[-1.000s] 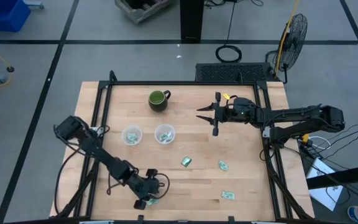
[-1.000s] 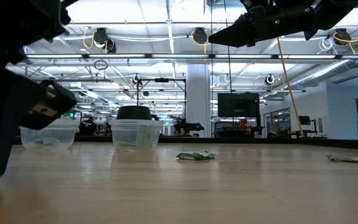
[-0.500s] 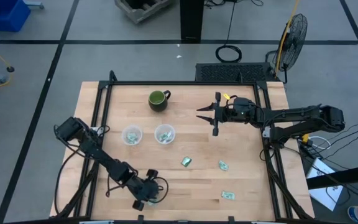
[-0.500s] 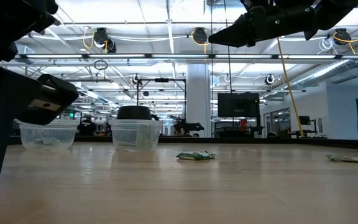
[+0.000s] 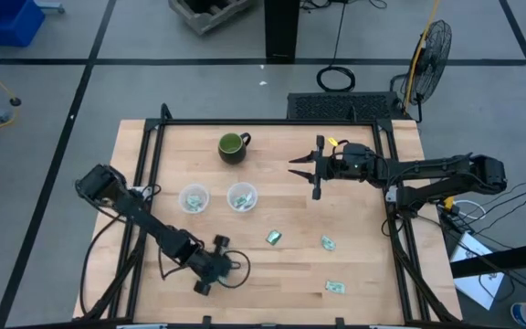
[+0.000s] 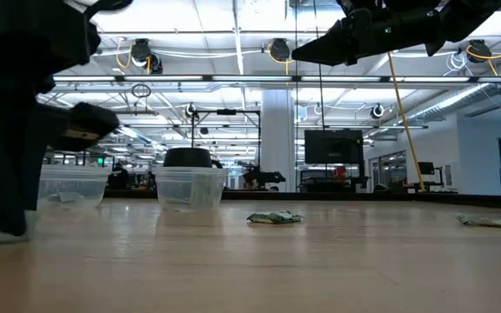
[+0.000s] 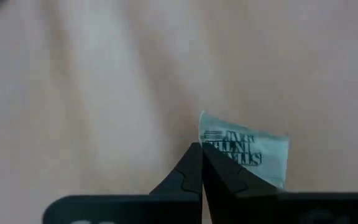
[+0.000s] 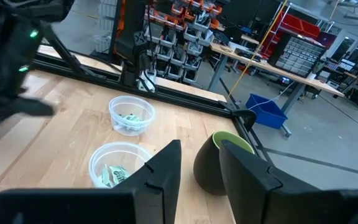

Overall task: Pick and place Stevia / Truvia into bins
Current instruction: Put the stevia pocket in the left plastic container, then put the stevia pocket in the right plastic container, then put the stevia pocket in the left plastic container

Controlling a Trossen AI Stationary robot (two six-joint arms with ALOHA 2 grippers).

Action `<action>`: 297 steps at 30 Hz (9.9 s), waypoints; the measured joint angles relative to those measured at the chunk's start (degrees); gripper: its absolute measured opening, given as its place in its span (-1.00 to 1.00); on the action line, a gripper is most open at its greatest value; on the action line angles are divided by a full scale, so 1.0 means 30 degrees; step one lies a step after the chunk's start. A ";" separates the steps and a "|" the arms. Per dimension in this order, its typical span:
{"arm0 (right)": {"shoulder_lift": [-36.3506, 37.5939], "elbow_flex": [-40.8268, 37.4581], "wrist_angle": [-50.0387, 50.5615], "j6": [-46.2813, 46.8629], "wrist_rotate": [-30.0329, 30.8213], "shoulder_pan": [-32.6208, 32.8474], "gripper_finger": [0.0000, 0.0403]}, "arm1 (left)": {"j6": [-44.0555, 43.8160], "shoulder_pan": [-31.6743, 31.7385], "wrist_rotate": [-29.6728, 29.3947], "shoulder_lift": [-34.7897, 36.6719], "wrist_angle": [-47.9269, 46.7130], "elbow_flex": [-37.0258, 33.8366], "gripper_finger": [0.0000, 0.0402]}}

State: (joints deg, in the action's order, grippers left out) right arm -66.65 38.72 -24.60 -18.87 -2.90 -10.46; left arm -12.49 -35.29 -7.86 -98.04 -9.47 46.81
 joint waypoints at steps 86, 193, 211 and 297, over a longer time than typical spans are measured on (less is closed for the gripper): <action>-0.1112 -0.1579 0.2871 0.3829 -0.0097 0.5434 -0.48 | -0.5439 0.9261 -0.6881 0.8512 -1.1480 -0.3042 -0.33; -0.0918 0.0757 1.8356 1.6730 0.3513 1.3192 -0.16 | -0.3896 0.9258 -0.8094 0.8513 -1.0039 0.3961 -0.33; -0.6404 0.1180 1.7262 1.8573 0.2521 1.3908 -0.16 | -0.3789 0.9254 -0.8086 0.8509 -1.0047 0.3961 -0.33; -1.5528 1.1169 0.4192 0.5504 0.1877 0.2322 -0.44 | -0.3487 1.0405 -1.2387 0.8502 -1.0222 0.3947 -0.33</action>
State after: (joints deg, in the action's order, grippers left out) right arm -113.24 72.23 -12.02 -2.36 2.73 -3.49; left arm -22.95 -4.08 -45.02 -72.53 -40.13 58.65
